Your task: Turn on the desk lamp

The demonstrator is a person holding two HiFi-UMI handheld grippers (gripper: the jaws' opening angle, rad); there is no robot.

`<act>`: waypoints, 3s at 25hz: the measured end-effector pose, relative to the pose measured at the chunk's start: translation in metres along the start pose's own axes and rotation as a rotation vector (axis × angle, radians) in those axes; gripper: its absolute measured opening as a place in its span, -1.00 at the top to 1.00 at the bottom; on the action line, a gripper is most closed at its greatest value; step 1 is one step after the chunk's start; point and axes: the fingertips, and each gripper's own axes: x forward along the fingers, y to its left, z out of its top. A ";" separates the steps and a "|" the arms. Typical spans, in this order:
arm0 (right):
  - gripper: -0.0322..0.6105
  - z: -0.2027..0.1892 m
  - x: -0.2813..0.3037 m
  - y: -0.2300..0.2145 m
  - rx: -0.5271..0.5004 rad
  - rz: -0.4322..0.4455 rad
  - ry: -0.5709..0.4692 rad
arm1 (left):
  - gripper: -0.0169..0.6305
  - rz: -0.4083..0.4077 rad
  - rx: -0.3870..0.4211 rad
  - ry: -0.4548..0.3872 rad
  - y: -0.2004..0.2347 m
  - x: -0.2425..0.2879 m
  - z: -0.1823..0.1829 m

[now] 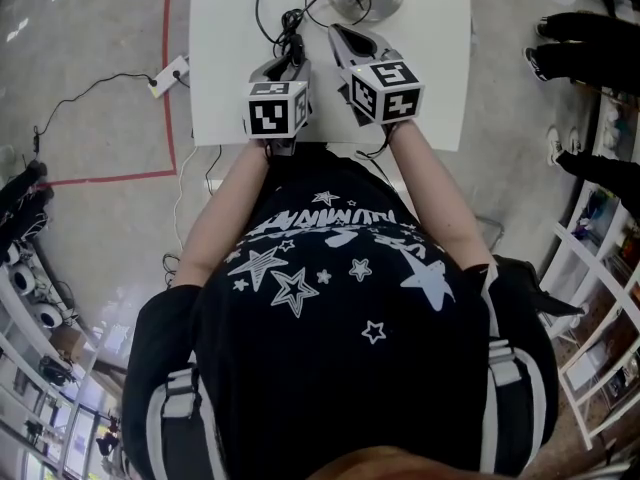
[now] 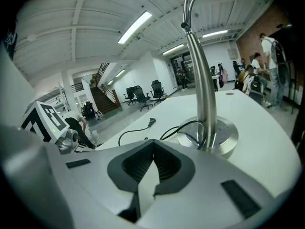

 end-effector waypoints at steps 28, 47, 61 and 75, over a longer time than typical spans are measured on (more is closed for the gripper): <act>0.89 -0.046 0.030 0.025 -0.127 0.170 0.224 | 0.73 -0.042 -0.003 0.029 0.004 0.001 0.000; 0.89 -0.056 0.040 0.038 -0.168 0.294 0.321 | 0.73 -0.085 0.006 0.048 0.001 0.000 0.000; 0.89 -0.055 0.048 0.034 -0.163 0.283 0.344 | 0.73 -0.150 -0.001 0.075 0.001 0.002 -0.001; 0.89 -0.048 0.040 0.020 -0.082 0.217 0.268 | 0.73 -0.122 0.047 0.063 0.001 0.001 -0.001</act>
